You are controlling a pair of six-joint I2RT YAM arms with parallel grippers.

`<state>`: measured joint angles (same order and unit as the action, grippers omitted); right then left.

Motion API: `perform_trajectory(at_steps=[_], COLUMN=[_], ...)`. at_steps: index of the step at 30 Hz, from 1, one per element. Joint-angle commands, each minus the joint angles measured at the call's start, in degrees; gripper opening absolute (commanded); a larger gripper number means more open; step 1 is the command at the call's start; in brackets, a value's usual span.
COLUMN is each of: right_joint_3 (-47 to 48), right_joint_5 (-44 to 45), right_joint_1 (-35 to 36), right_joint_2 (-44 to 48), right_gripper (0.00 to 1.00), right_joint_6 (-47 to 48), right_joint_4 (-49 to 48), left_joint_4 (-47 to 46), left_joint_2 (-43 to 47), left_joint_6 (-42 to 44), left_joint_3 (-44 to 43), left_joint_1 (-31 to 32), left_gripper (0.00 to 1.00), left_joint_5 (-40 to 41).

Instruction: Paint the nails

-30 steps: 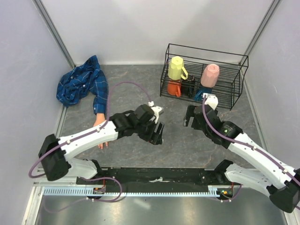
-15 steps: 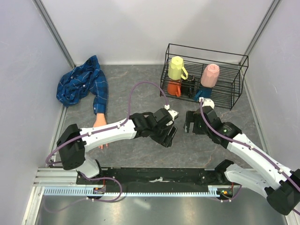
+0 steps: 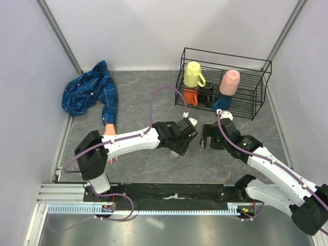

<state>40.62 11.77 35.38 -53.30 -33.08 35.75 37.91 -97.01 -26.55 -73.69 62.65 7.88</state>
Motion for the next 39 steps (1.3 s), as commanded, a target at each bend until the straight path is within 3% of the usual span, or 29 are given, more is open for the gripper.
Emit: perform_trajectory(at_steps=[1, 13, 24, 27, 28, 29, 36, 39], right_joint_3=[-0.54, -1.77, -2.48, -2.83, -2.92, -3.0, -4.67, -4.41], right_joint_5=[-0.87, -2.45, -2.63, -3.07, -3.33, -3.85, -17.29, -18.45], right_joint_1=[-0.31, -0.31, -0.22, -0.22, -0.22, -0.22, 0.83, 5.39], right_joint_2=[1.18, 0.39, -0.31, -0.84, -0.93, -1.02, -0.49, -1.37], right_gripper=[0.98, 0.98, 0.98, 0.98, 0.98, 0.98, 0.98, 0.98], right_joint_6=[-0.76, -0.23, -0.23, -0.05, 0.55, 1.17, 8.37, 11.62], right_joint_4=[-2.17, -3.31, -3.67, -4.02, -4.28, -4.63, -13.23, -18.86], left_joint_4=[1.2, 0.5, 0.5, 0.5, 0.58, 0.85, 12.76, 19.45], left_joint_2=[-1.77, -3.62, -4.41, -4.33, -4.06, -3.71, 0.06, 2.87], left_joint_6=[0.09, 0.27, 0.44, 0.35, 0.44, 0.27, -3.59, -4.3], left_joint_3=[-2.25, -1.81, -1.81, -1.54, -1.54, -1.54, -6.19, -9.62], left_joint_1=[-0.69, -1.83, -2.01, -1.92, -2.09, -2.27, -5.96, -7.89], left_gripper=[0.54, 0.53, 0.35, 0.16, 0.05, 0.02, 0.02, 0.02], left_joint_5=[3.72, 3.9, 4.34, 5.12, 5.3, 5.39, 1.97, -0.05])
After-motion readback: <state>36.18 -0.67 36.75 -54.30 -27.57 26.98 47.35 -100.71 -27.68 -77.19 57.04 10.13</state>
